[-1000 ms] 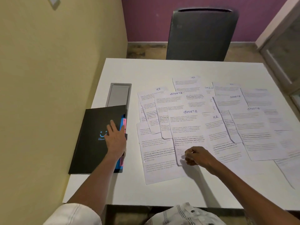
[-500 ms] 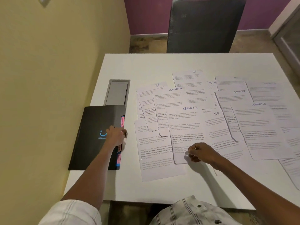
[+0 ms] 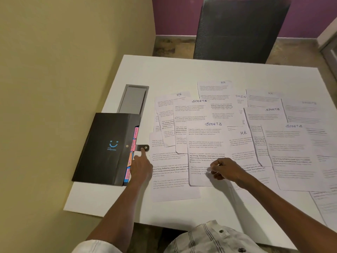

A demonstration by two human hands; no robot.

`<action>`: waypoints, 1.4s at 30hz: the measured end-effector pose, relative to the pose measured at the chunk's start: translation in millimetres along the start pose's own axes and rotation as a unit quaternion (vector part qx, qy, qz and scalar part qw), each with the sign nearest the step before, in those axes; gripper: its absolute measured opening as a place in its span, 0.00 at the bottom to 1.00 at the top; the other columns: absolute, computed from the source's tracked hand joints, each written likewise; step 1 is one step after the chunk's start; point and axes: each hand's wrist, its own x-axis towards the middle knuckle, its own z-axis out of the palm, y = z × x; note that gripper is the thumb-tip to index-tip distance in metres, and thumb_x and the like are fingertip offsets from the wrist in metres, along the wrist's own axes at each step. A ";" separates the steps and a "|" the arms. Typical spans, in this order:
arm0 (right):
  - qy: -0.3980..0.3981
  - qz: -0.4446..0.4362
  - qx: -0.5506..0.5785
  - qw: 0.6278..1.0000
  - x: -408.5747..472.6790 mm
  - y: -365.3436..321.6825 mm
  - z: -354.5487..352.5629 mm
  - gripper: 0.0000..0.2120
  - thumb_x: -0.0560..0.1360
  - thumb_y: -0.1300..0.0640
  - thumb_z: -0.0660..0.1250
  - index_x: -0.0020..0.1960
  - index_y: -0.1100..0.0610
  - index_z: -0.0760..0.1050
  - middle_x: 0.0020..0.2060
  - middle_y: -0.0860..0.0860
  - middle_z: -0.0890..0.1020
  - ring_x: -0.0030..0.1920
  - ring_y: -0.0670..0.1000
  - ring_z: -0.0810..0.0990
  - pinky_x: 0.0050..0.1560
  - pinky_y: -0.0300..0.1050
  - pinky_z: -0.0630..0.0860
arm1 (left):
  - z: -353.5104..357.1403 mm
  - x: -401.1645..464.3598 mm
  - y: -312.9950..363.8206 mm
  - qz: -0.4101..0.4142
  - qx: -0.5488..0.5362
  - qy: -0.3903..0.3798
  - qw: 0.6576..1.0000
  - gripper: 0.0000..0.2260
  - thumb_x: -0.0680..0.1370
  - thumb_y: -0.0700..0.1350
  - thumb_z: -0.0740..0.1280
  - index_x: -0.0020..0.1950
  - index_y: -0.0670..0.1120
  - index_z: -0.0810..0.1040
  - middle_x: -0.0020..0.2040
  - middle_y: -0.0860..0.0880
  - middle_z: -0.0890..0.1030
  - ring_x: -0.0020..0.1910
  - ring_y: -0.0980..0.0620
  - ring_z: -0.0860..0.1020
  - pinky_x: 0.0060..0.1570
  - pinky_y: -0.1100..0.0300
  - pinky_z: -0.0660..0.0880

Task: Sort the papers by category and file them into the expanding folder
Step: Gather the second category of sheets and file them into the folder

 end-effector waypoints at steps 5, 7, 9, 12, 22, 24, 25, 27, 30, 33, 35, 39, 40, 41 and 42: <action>-0.004 -0.006 0.004 1.000 3.9 8.1 -10.7 0.06 0.74 0.62 0.69 0.40 0.62 0.79 0.37 0.56 0.84 0.35 0.51 0.82 0.42 0.45 0.81 | -9.8 -12.2 21.8 -0.001 -0.049 0.060 0.997 0.31 0.80 0.41 0.61 0.80 0.45 0.51 0.73 0.37 0.67 0.69 0.38 0.71 0.62 0.46 0.72; -0.007 -0.011 0.001 1.000 5.9 9.7 -13.6 0.06 0.74 0.62 0.69 0.38 0.61 0.79 0.37 0.57 0.83 0.35 0.51 0.82 0.39 0.44 0.80 | -8.7 -17.3 31.2 0.014 -0.052 0.057 0.997 0.34 0.81 0.45 0.61 0.81 0.44 0.45 0.79 0.37 0.56 0.75 0.36 0.63 0.66 0.43 0.69; -0.010 -0.016 -0.003 1.000 7.1 9.5 -17.8 0.07 0.74 0.64 0.68 0.37 0.62 0.79 0.36 0.58 0.83 0.34 0.52 0.81 0.39 0.44 0.79 | -5.7 -20.5 41.3 0.017 -0.069 0.053 0.996 0.36 0.81 0.49 0.63 0.81 0.45 0.45 0.78 0.37 0.59 0.74 0.36 0.64 0.66 0.41 0.69; -0.021 -0.026 -0.003 0.999 9.0 8.0 -24.5 0.06 0.74 0.65 0.67 0.39 0.64 0.78 0.35 0.58 0.82 0.33 0.52 0.80 0.38 0.44 0.78 | -4.8 -25.6 58.3 0.013 -0.089 0.044 0.995 0.31 0.80 0.46 0.63 0.78 0.43 0.53 0.70 0.40 0.67 0.66 0.39 0.70 0.61 0.43 0.71; -0.032 -0.055 -0.019 0.998 27.1 19.5 -59.3 0.08 0.75 0.64 0.65 0.38 0.65 0.77 0.35 0.62 0.82 0.35 0.56 0.81 0.41 0.49 0.79 | 3.4 -41.8 94.9 -0.004 -0.089 -0.038 0.995 0.30 0.79 0.46 0.64 0.77 0.39 0.57 0.73 0.37 0.64 0.71 0.39 0.67 0.69 0.50 0.66; -0.021 -0.057 -0.033 0.998 33.2 23.0 -67.8 0.08 0.74 0.62 0.67 0.39 0.64 0.77 0.37 0.59 0.84 0.35 0.56 0.82 0.43 0.51 0.80 | 6.2 -40.5 94.9 -0.017 -0.091 -0.040 0.995 0.28 0.79 0.47 0.63 0.76 0.38 0.60 0.74 0.38 0.65 0.71 0.40 0.67 0.69 0.52 0.64; -0.014 -0.061 -0.043 0.997 36.1 24.2 -71.5 0.06 0.75 0.60 0.67 0.41 0.63 0.79 0.39 0.58 0.84 0.37 0.56 0.83 0.45 0.51 0.81 | 6.4 -41.2 95.9 -0.025 -0.102 -0.036 0.994 0.27 0.79 0.47 0.63 0.76 0.38 0.61 0.74 0.38 0.65 0.71 0.40 0.67 0.69 0.53 0.64; -0.003 -0.076 -0.075 0.994 41.5 24.5 -77.0 0.04 0.75 0.58 0.68 0.44 0.59 0.79 0.41 0.55 0.85 0.42 0.55 0.84 0.49 0.53 0.81 | 1.2 -48.6 102.7 -0.039 -0.124 -0.021 0.991 0.26 0.80 0.46 0.63 0.76 0.38 0.63 0.73 0.39 0.67 0.71 0.42 0.68 0.68 0.54 0.65; 0.009 -0.095 -0.111 0.989 48.0 18.2 -79.9 0.01 0.74 0.58 0.68 0.44 0.55 0.78 0.44 0.53 0.84 0.46 0.54 0.83 0.51 0.52 0.79 | -1.6 -50.9 108.3 -0.052 -0.146 -0.001 0.988 0.24 0.81 0.44 0.63 0.75 0.38 0.64 0.72 0.40 0.70 0.70 0.43 0.70 0.65 0.56 0.66; 0.024 -0.117 -0.148 0.982 56.8 8.3 -74.4 0.04 0.74 0.59 0.67 0.48 0.57 0.78 0.47 0.52 0.82 0.49 0.53 0.80 0.50 0.46 0.75 | -3.6 -44.1 105.7 -0.066 -0.176 0.005 0.982 0.22 0.80 0.41 0.62 0.74 0.37 0.66 0.72 0.38 0.70 0.70 0.42 0.70 0.67 0.54 0.66; 0.035 -0.142 -0.190 0.971 65.1 0.3 -65.9 0.07 0.75 0.60 0.66 0.51 0.59 0.78 0.48 0.53 0.81 0.51 0.54 0.80 0.47 0.41 0.70 | -8.4 -34.3 103.2 -0.067 -0.196 0.021 0.978 0.22 0.80 0.40 0.61 0.73 0.36 0.67 0.71 0.37 0.72 0.70 0.40 0.70 0.67 0.53 0.66; 0.054 -0.234 -0.303 0.922 79.6 -19.0 -36.1 0.16 0.75 0.60 0.63 0.63 0.57 0.74 0.59 0.53 0.77 0.60 0.55 0.74 0.57 0.44 0.71 | -25.9 -2.3 102.0 -0.075 -0.235 0.068 0.967 0.17 0.78 0.37 0.59 0.66 0.30 0.71 0.59 0.33 0.78 0.59 0.36 0.76 0.62 0.43 0.71; 0.055 -0.264 -0.336 0.903 82.9 -25.4 -27.6 0.18 0.76 0.59 0.62 0.65 0.55 0.72 0.62 0.53 0.75 0.62 0.56 0.72 0.59 0.47 0.72 | -30.5 8.1 103.3 -0.080 -0.248 0.079 0.962 0.17 0.77 0.35 0.59 0.63 0.28 0.70 0.53 0.33 0.79 0.53 0.36 0.78 0.58 0.41 0.72; 0.058 -0.294 -0.369 0.880 87.4 -31.2 -18.2 0.19 0.77 0.58 0.62 0.68 0.55 0.70 0.66 0.53 0.72 0.64 0.58 0.71 0.60 0.51 0.73 | -35.2 18.3 104.8 -0.085 -0.255 0.083 0.960 0.17 0.76 0.35 0.59 0.62 0.27 0.70 0.48 0.33 0.78 0.48 0.36 0.78 0.56 0.40 0.73; 0.063 -0.321 -0.407 0.853 91.3 -37.8 -9.1 0.20 0.77 0.58 0.62 0.69 0.55 0.70 0.68 0.56 0.71 0.65 0.61 0.71 0.59 0.55 0.75 | -39.4 28.3 105.9 -0.085 -0.258 0.084 0.959 0.17 0.75 0.35 0.60 0.62 0.27 0.70 0.48 0.32 0.78 0.49 0.35 0.78 0.54 0.41 0.73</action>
